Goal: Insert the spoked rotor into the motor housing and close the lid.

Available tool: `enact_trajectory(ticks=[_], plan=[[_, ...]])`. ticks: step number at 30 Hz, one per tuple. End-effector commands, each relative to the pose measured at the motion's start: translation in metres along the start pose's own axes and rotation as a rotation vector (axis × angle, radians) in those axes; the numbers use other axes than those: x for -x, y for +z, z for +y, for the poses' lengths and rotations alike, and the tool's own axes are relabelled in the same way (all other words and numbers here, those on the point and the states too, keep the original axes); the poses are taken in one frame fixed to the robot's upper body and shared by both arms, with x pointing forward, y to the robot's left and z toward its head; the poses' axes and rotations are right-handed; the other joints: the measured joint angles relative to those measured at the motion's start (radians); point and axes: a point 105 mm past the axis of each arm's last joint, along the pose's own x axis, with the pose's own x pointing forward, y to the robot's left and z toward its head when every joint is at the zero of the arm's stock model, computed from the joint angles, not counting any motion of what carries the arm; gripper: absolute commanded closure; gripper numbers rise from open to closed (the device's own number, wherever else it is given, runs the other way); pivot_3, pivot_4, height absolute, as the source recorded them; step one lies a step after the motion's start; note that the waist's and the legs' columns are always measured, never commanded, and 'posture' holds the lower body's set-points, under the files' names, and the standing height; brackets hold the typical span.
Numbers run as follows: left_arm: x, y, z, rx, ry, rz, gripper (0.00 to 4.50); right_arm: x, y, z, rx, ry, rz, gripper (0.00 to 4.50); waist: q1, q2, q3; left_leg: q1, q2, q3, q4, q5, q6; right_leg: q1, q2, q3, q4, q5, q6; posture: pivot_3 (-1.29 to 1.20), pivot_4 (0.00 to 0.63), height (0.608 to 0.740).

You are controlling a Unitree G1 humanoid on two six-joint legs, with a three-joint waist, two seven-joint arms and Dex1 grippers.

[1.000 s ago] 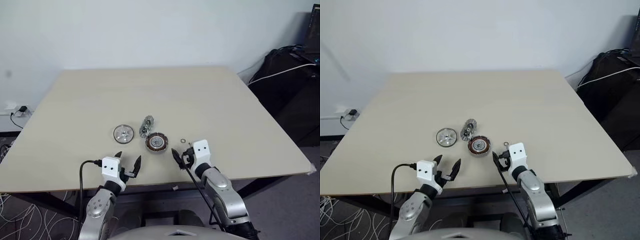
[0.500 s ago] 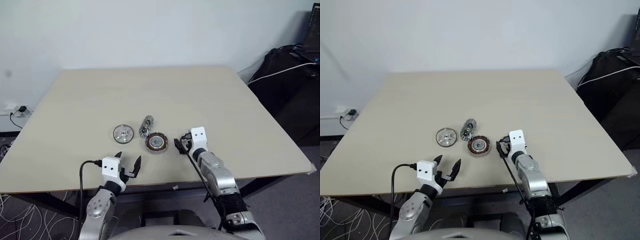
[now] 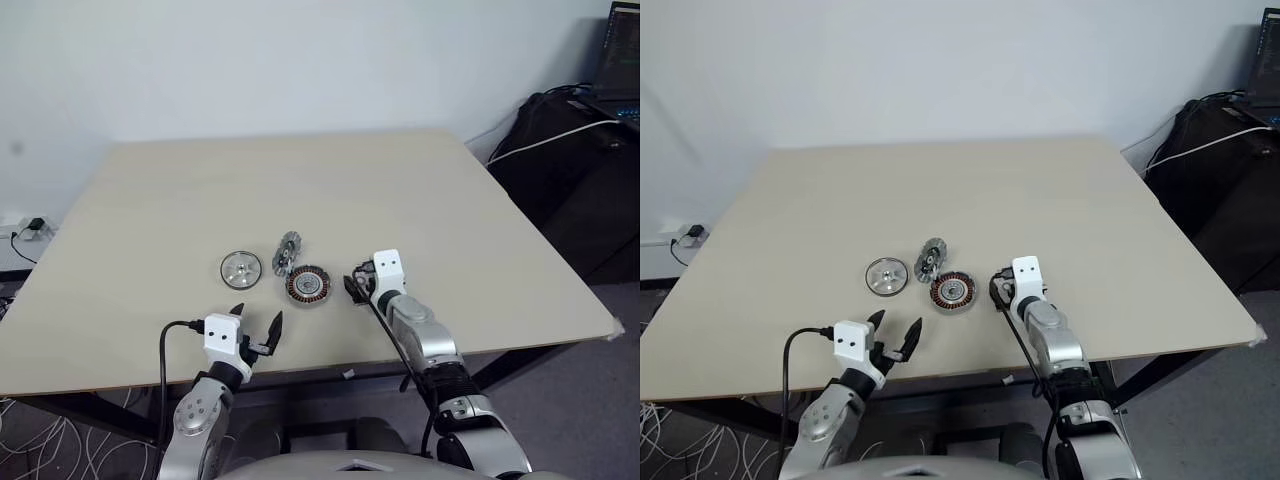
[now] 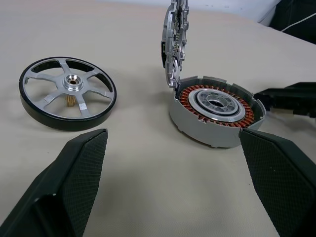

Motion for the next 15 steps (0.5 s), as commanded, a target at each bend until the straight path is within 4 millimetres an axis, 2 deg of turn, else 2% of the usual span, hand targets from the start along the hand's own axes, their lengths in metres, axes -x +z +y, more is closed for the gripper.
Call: enact_trajectory(ticks=[1,6,10,15], plan=[[-0.0033,0.0158,-0.0019,-0.004,-0.012,-0.058,0.00,-0.0023,0.0133,0.0039,0.013,0.009,-0.045,0.03,0.000,0.000,0.000,0.000,0.000,0.000,0.000,0.000,0.000,0.000,0.000,0.000,0.000,0.000,0.000,0.00,0.000,0.740],[-0.0042,0.0166,-0.0024,-0.005,-0.015,-0.060,0.00,-0.0024,0.0093,0.0076,0.015,0.014,-0.036,0.03,-0.001,0.001,-0.001,0.001,0.000,0.000,0.000,0.000,0.000,0.000,0.000,0.000,0.000,0.000,0.000,0.00,0.000,0.740],[-0.0041,0.0167,-0.0022,-0.006,-0.013,-0.059,0.00,-0.0020,0.0105,0.0098,0.014,0.016,-0.043,0.92,-0.003,0.002,-0.001,0.001,0.000,0.000,0.000,0.000,0.000,0.000,0.000,0.000,0.000,0.000,0.000,0.00,0.000,0.740],[-0.0042,0.0169,-0.0019,-0.005,-0.010,-0.060,0.00,-0.0014,0.0121,0.0112,0.013,0.018,-0.050,2.51,-0.008,0.002,-0.002,0.001,0.000,0.000,0.000,0.000,0.000,0.000,0.000,0.000,0.000,0.000,0.000,0.00,0.000,0.740]])
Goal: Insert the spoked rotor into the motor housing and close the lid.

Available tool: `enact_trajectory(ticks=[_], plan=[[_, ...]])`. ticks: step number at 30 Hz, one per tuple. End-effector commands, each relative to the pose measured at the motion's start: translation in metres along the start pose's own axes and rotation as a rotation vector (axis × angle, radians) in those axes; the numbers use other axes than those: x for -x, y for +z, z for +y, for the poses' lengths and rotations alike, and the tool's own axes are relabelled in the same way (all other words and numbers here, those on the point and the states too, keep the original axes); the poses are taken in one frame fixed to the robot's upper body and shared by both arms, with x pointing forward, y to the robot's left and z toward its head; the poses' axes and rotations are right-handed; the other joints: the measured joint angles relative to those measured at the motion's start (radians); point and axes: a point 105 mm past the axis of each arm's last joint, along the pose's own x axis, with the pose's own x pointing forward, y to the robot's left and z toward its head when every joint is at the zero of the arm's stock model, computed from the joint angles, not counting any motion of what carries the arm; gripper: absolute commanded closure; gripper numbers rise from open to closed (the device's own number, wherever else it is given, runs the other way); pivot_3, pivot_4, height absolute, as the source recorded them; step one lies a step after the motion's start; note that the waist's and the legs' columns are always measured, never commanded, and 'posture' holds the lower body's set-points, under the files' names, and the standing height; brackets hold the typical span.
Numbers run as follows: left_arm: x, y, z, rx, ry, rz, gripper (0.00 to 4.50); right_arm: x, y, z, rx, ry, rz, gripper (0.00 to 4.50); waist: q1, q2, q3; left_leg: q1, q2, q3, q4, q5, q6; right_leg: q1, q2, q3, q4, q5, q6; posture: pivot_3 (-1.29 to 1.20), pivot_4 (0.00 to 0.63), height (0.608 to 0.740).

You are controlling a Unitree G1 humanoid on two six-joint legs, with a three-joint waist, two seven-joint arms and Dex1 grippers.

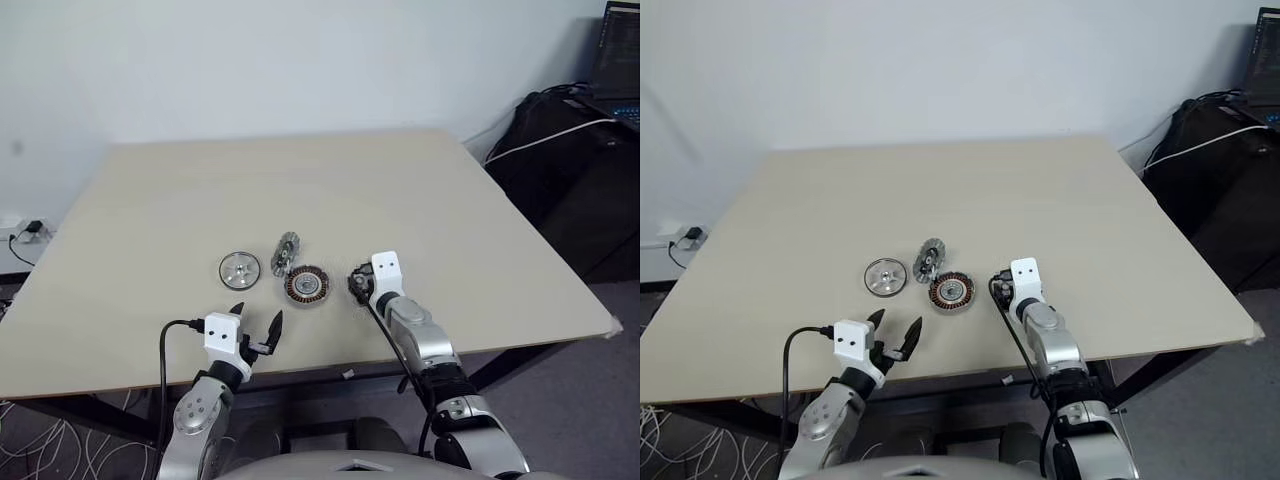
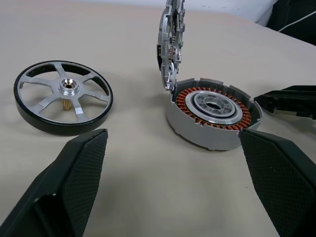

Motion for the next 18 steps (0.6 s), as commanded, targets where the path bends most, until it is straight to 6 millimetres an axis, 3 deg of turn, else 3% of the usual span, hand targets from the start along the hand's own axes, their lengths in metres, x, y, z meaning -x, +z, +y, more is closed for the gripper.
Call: enact_trajectory(ticks=[1,4,10,18], plan=[[-0.003,0.016,-0.002,-0.003,-0.007,-0.058,0.00,0.000,0.014,0.006,0.004,0.013,-0.050,2.86,-0.001,0.000,0.000,0.000,0.000,0.000,0.000,0.000,0.000,0.000,0.000,0.000,0.000,0.000,0.000,0.00,0.000,0.740],[-0.003,0.016,-0.002,-0.002,-0.005,-0.057,0.00,0.001,0.018,0.005,0.003,0.011,-0.064,3.77,-0.002,0.001,0.000,0.000,0.000,0.000,0.000,0.000,0.000,0.000,0.000,0.000,0.000,0.000,0.000,0.00,0.000,0.740],[-0.003,0.016,-0.002,-0.001,-0.004,-0.056,0.00,0.009,0.035,0.005,0.020,0.016,-0.127,3.80,-0.001,0.001,-0.001,0.000,0.000,0.000,0.000,0.000,0.000,0.000,0.000,0.000,0.000,0.000,0.000,0.00,0.000,0.740],[-0.004,0.015,-0.003,0.000,-0.009,-0.054,0.00,0.020,0.060,0.035,0.051,0.123,-0.198,3.80,-0.001,0.001,-0.001,0.000,0.000,0.000,0.000,0.000,0.000,0.000,0.000,0.000,0.000,0.000,0.000,0.00,0.000,0.740]])
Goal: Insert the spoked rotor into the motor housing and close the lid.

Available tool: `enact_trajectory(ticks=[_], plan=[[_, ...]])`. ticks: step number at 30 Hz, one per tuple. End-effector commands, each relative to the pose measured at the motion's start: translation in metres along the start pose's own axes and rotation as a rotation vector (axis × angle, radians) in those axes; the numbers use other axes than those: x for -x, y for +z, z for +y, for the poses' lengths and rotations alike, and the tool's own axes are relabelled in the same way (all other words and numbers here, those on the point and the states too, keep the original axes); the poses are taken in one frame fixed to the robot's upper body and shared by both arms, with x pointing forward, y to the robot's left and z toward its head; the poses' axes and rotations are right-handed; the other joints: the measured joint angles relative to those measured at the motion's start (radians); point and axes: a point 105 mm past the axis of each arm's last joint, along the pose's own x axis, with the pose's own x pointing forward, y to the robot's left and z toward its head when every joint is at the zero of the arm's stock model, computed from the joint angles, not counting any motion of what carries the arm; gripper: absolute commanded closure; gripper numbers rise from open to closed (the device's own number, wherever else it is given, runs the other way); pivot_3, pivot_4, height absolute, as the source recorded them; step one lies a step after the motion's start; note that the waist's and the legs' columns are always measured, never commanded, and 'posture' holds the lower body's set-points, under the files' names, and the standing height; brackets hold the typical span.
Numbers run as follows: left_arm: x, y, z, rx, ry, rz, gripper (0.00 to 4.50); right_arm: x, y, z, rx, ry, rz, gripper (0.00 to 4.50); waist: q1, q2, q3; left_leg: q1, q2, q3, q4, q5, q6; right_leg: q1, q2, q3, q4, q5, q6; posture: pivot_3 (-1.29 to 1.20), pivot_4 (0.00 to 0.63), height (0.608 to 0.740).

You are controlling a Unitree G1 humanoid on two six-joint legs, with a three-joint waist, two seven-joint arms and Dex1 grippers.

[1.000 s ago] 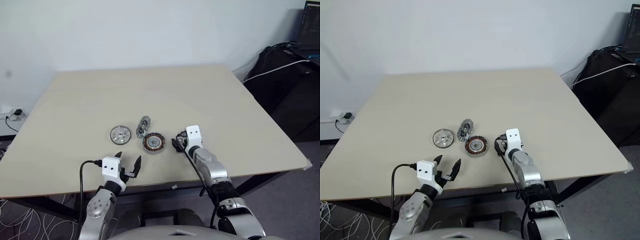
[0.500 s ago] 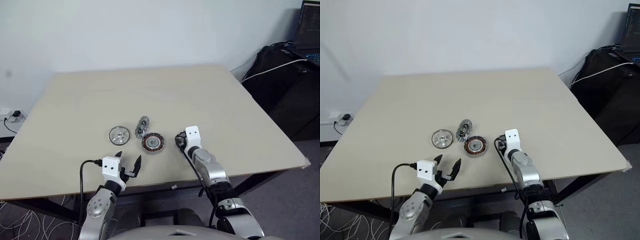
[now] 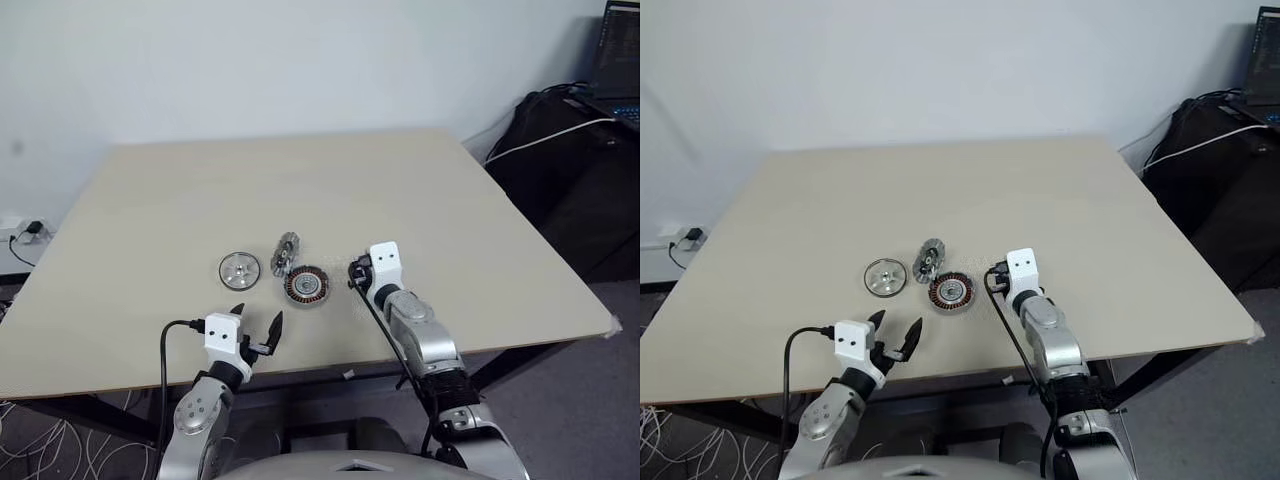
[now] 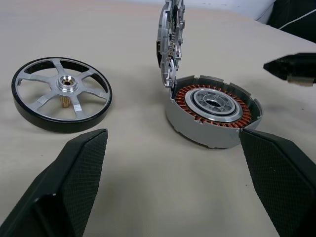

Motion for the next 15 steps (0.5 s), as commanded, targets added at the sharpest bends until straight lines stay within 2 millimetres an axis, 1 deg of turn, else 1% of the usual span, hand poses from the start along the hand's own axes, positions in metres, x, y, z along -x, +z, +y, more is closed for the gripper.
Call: enact_trajectory(ticks=[1,5,10,15], plan=[[-0.003,0.017,-0.002,-0.005,-0.010,-0.064,0.00,0.001,0.021,0.019,0.014,0.065,-0.059,3.80,0.000,0.000,0.000,0.000,0.000,0.000,0.000,0.000,0.000,0.000,0.000,0.000,0.000,0.000,0.000,0.00,0.000,0.740],[-0.003,0.017,-0.002,-0.005,-0.007,-0.065,0.00,-0.001,0.019,0.037,0.039,0.124,-0.047,3.80,0.001,0.000,0.000,0.000,0.000,0.000,0.000,0.000,0.000,0.000,0.000,0.000,0.000,0.000,0.000,0.00,0.000,0.740],[-0.002,0.016,-0.001,-0.004,0.001,-0.067,0.00,-0.002,0.016,0.064,0.073,0.221,-0.031,3.80,0.001,0.000,0.000,0.000,0.000,0.000,0.000,0.000,0.000,0.000,0.000,0.000,0.000,0.000,0.000,0.00,0.000,0.740],[-0.003,0.016,-0.001,-0.002,0.003,-0.067,0.00,-0.003,0.012,0.079,0.097,0.274,-0.013,3.80,0.002,0.000,0.000,0.000,0.000,0.000,0.000,0.000,0.000,0.000,0.000,0.000,0.000,0.000,0.000,0.00,0.000,0.740]])
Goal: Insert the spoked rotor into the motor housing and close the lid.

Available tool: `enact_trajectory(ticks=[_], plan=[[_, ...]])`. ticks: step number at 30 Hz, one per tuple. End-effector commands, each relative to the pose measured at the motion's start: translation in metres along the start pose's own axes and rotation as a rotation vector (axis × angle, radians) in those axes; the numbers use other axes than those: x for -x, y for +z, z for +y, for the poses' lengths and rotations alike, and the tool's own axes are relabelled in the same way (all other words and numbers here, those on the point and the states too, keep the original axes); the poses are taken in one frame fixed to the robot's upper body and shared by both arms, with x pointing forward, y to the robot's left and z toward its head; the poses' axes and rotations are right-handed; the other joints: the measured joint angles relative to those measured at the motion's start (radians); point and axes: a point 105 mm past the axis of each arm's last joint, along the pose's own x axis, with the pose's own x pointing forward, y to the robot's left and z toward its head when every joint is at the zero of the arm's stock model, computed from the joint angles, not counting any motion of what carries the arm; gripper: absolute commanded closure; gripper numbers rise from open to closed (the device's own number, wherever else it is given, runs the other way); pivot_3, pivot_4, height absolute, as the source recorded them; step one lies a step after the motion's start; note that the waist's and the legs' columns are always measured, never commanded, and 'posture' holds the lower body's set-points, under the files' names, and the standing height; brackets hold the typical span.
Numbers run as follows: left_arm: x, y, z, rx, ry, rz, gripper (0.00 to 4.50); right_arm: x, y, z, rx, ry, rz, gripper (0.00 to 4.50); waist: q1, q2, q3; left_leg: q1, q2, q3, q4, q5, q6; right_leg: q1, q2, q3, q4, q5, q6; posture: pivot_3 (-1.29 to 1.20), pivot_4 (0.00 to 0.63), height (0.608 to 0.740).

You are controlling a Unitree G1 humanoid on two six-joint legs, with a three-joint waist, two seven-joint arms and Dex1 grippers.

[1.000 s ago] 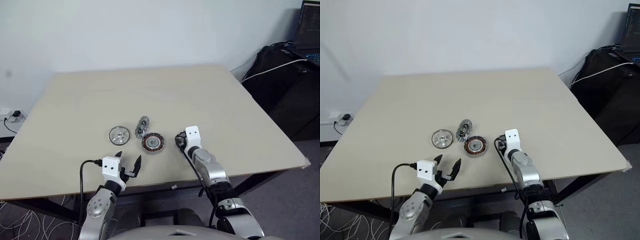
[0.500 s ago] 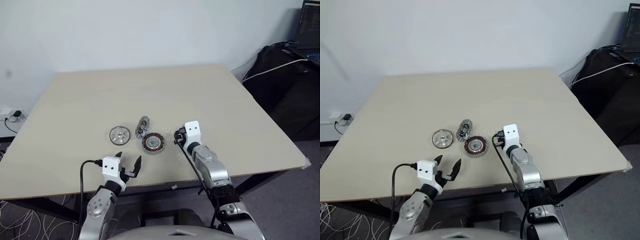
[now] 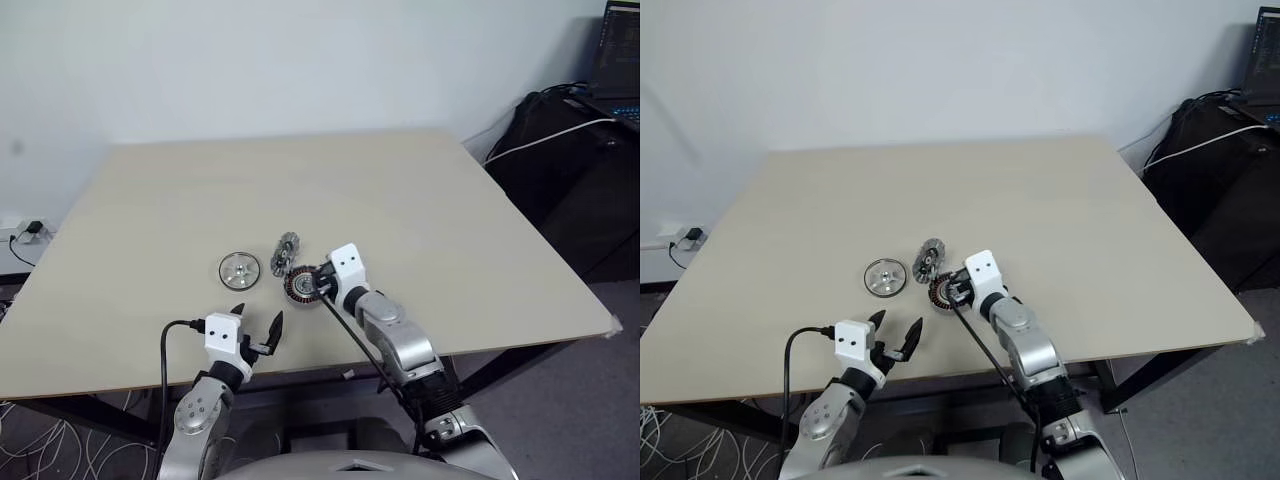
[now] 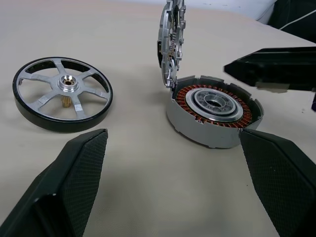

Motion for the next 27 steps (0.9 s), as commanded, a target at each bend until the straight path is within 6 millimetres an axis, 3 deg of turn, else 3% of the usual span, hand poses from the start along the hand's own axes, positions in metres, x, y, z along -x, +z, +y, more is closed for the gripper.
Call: enact_trajectory(ticks=[1,7,27], plan=[[-0.002,0.016,-0.001,-0.006,0.000,-0.065,0.00,-0.003,0.011,0.007,0.024,0.029,-0.031,3.80,0.001,0.000,0.000,0.000,0.000,0.000,0.000,0.000,0.000,0.000,0.000,0.000,0.000,0.000,0.000,0.00,0.000,0.740],[-0.002,0.016,-0.001,-0.003,0.001,-0.066,0.00,-0.006,0.004,0.016,0.032,0.059,-0.007,3.80,0.001,0.000,0.000,0.000,0.000,0.000,0.000,0.000,0.000,0.000,0.000,0.000,0.000,0.000,0.000,0.00,0.000,0.740],[-0.002,0.015,0.000,-0.002,0.006,-0.067,0.00,-0.017,0.003,0.008,0.039,0.038,0.001,3.80,0.000,0.000,0.000,0.000,0.000,0.000,0.000,0.000,0.000,0.000,0.000,0.000,0.000,0.000,0.000,0.00,0.000,0.740]])
